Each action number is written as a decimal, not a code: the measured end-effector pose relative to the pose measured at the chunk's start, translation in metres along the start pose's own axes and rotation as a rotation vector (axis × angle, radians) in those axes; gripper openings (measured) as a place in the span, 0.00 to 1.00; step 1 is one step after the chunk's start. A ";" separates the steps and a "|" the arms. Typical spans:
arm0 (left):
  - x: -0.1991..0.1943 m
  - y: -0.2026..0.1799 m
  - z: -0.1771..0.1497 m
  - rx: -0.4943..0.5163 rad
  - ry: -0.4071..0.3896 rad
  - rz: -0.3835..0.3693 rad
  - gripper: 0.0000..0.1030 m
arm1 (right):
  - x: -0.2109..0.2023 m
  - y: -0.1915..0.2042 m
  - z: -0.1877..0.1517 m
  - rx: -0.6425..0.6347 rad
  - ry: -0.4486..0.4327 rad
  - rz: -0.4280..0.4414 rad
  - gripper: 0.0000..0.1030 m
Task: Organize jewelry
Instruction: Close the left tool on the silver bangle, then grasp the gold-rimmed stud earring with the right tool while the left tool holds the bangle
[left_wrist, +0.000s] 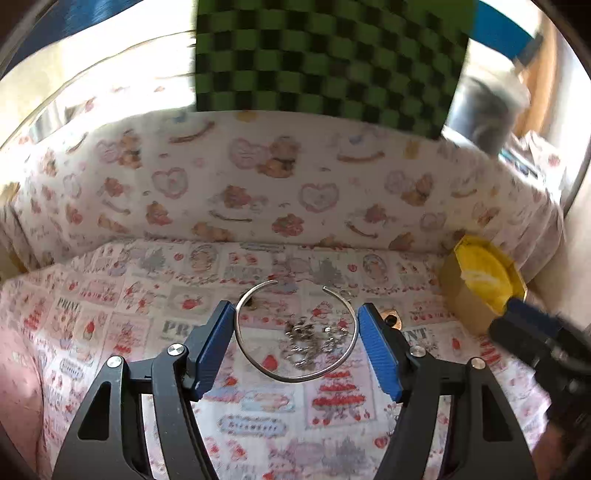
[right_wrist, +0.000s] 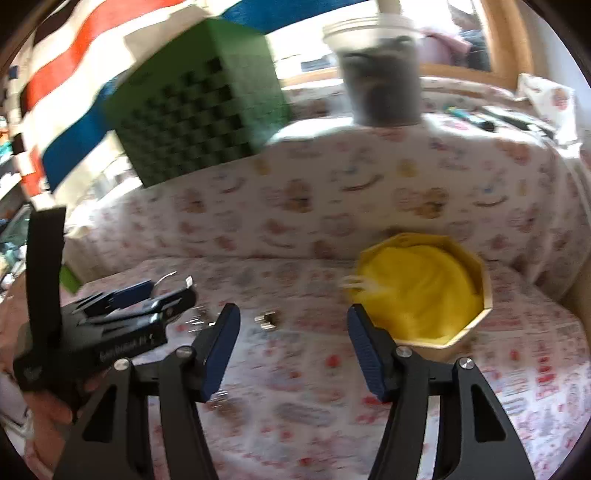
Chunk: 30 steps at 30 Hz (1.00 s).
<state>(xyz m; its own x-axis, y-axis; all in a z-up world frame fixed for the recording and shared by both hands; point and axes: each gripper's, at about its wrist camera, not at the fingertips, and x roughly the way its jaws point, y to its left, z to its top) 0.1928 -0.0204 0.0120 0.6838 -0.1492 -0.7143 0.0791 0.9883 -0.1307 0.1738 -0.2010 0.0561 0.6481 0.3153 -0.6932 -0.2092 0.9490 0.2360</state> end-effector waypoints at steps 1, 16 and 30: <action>-0.002 0.005 0.001 -0.018 -0.014 0.018 0.65 | 0.004 0.004 0.002 -0.004 0.021 0.029 0.45; 0.010 0.068 0.015 -0.166 -0.004 0.145 0.65 | 0.105 0.034 0.015 -0.097 0.250 -0.155 0.21; -0.002 0.054 0.021 -0.130 -0.013 0.169 0.65 | 0.108 0.037 0.006 -0.114 0.225 -0.197 0.08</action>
<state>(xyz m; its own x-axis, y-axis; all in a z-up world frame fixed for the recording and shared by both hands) 0.2108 0.0337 0.0207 0.6886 0.0191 -0.7249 -0.1305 0.9866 -0.0980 0.2400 -0.1320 -0.0060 0.5085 0.1074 -0.8543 -0.1853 0.9826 0.0133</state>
